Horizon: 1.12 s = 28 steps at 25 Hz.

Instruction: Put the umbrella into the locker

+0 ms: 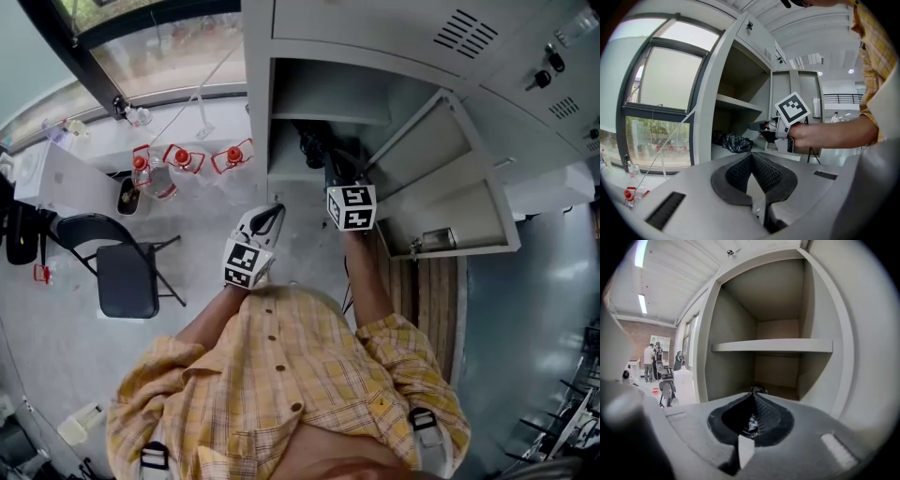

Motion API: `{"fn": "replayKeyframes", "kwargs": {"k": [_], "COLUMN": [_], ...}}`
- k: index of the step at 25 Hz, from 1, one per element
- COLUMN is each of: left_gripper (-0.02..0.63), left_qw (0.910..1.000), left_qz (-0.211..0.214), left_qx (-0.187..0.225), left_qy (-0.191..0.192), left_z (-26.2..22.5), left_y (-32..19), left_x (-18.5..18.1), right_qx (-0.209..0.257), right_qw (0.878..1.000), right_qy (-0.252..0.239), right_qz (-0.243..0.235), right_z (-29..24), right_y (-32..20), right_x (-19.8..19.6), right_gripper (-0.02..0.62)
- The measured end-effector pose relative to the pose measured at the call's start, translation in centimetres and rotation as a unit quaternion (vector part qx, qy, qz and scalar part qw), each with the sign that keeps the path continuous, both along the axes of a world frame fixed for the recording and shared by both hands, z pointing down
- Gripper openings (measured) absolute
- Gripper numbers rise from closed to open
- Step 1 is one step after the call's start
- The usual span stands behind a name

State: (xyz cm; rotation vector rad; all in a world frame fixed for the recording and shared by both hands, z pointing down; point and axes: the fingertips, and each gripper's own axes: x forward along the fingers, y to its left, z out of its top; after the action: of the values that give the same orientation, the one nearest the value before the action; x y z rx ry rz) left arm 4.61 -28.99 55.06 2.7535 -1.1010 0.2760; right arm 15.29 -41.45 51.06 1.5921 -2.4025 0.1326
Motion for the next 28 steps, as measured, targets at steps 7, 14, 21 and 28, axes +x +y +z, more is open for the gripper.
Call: {"fn": "replayKeyframes", "kwargs": {"k": [7, 14, 21, 28], "left_gripper": [0.005, 0.005, 0.005, 0.005], "left_qw": [1.0, 0.9999, 0.9998, 0.9998], "left_qz": [0.005, 0.006, 0.014, 0.009], "left_qx": [-0.002, -0.001, 0.001, -0.006], "left_qy": [0.006, 0.012, 0.016, 0.018], "left_z": [0.2, 0.1, 0.2, 0.2], "left_y": [0.2, 0.3, 0.5, 0.5], "left_x": [0.3, 0.3, 0.6, 0.6], "right_qx": [0.0, -0.002, -0.008, -0.008], "right_qw": [1.0, 0.998, 0.997, 0.996], "right_qy": [-0.015, -0.051, -0.073, -0.082], "right_qz": [-0.015, -0.023, -0.029, -0.039], "right_z": [0.5, 0.7, 1.4, 1.9], "right_y": [2.3, 4.6, 6.8, 8.5], "right_x": [-0.7, -0.7, -1.5, -2.4], "right_gripper": [-0.003, -0.003, -0.003, -0.003]}}
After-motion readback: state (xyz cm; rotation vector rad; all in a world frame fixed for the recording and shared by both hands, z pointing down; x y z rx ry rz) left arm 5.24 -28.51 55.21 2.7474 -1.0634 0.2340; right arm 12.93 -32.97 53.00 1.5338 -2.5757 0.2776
